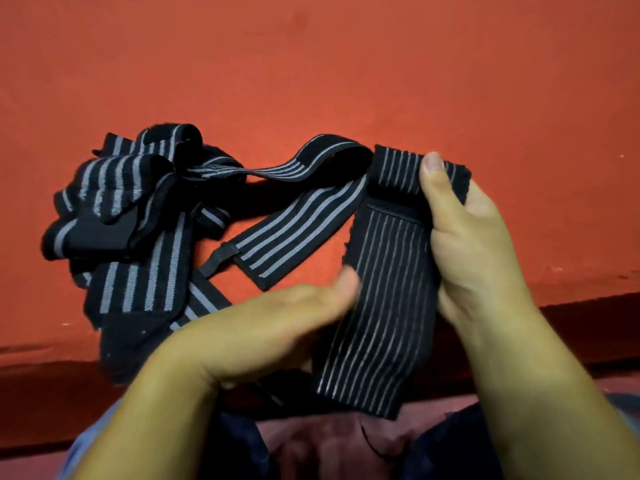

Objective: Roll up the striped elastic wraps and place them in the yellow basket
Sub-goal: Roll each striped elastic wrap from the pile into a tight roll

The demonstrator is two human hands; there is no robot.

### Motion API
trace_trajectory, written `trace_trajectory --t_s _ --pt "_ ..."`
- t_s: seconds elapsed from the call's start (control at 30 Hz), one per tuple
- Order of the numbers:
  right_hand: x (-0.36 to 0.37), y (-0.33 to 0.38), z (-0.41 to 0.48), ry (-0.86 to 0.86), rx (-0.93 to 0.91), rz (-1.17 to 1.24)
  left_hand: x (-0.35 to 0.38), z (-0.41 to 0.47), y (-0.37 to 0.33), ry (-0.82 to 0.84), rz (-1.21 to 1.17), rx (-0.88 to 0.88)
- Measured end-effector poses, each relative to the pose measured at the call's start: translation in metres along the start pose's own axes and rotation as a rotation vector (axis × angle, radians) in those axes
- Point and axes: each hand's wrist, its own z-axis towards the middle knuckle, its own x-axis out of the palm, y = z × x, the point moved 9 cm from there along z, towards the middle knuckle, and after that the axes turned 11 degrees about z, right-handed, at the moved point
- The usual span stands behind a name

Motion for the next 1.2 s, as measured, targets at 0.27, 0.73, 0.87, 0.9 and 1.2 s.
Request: trace_trajectory --t_s 0.27,0.73,0.87,0.9,1.2 --pt "-0.001 -0.001 0.001 0.016 -0.001 0.024 0.006 0.003 0.010 0.100 0.381 -0.076" --pt "-0.006 0.010 0.003 -0.021 -0.025 0.080 -0.013 -0.012 -0.007 0.015 0.404 0.084" --pt "-0.004 0.009 0.003 -0.004 -0.016 0.064 -0.040 -0.019 -0.025 -0.233 0.270 0.229" --pt "-0.004 0.008 0.003 0.000 -0.012 0.062 -0.048 -0.020 -0.026 -0.310 0.188 0.244" --pt "0.008 -0.002 0.000 0.085 0.005 -0.052 -0.029 0.000 -0.011 -0.157 0.336 0.127"
